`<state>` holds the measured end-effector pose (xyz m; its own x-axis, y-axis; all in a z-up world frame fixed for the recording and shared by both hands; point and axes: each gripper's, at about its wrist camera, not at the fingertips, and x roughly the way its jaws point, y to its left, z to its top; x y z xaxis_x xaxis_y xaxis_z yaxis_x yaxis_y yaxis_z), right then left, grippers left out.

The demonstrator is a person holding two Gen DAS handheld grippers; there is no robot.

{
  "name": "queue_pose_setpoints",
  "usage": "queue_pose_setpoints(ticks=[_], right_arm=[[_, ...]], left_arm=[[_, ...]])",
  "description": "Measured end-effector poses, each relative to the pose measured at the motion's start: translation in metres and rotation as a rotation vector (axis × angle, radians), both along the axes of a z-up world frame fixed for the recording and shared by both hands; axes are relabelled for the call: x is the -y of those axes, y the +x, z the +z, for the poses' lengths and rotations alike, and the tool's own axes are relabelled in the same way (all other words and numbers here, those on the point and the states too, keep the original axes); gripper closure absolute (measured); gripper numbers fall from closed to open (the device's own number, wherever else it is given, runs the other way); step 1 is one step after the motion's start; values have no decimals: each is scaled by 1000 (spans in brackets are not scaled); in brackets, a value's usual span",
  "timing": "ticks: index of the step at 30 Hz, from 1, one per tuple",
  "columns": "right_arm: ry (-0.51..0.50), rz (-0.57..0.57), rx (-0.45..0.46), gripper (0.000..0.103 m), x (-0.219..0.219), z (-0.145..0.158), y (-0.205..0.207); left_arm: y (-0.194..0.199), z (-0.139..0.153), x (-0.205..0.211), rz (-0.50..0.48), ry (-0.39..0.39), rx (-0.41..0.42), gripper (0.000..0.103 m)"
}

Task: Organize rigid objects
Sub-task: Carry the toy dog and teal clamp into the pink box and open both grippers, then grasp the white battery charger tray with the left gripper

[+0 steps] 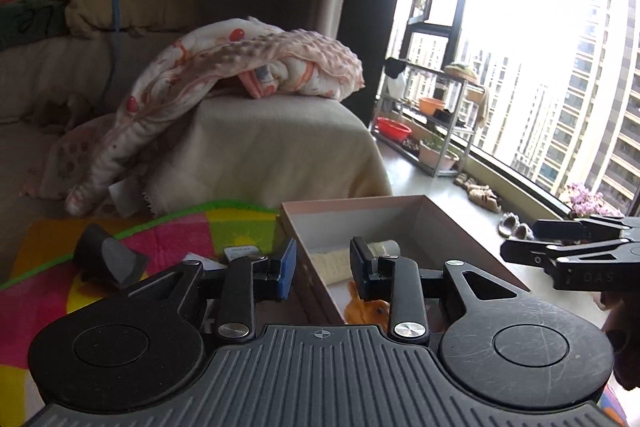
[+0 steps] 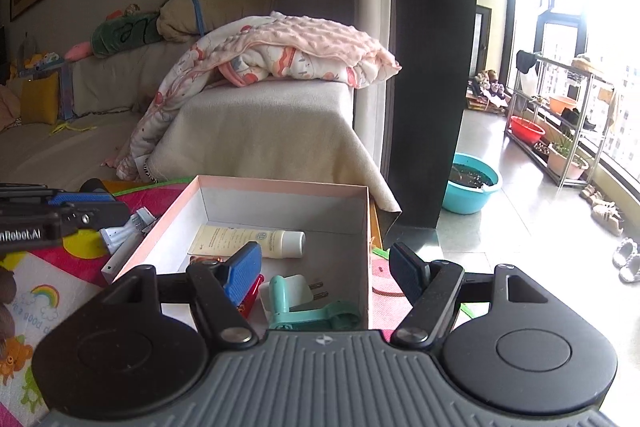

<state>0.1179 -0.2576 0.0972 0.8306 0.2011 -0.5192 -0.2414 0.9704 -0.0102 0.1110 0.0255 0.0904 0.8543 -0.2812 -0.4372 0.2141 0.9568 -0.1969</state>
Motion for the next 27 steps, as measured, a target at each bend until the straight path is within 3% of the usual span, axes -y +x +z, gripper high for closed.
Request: queue_pose_setpoints(ticks=[4,7,14,18,24,27], right_arm=[[-11,12,18,32,6,-2,-22],[-36,39,5,31,1,-14,-38],[-32,110,-86,31,-20,-53,-62],[-16,136,-126,31,-29,-68,-67],[-36,132,-161,31,-35,-87,-68],[-13,130,-166,31,-31,-88,-68]], left_arm=[[5,-7,-46,143,-58,-54,70],[7,-19,-64,188,-61,-108,70],[13,-46,-48,104,-2,-190,70],[36,-46,-42,66,-68,-224,70],[80,-38,-47,103,-135,-282,70],[86,-31,-51,127,-53,-241,70]])
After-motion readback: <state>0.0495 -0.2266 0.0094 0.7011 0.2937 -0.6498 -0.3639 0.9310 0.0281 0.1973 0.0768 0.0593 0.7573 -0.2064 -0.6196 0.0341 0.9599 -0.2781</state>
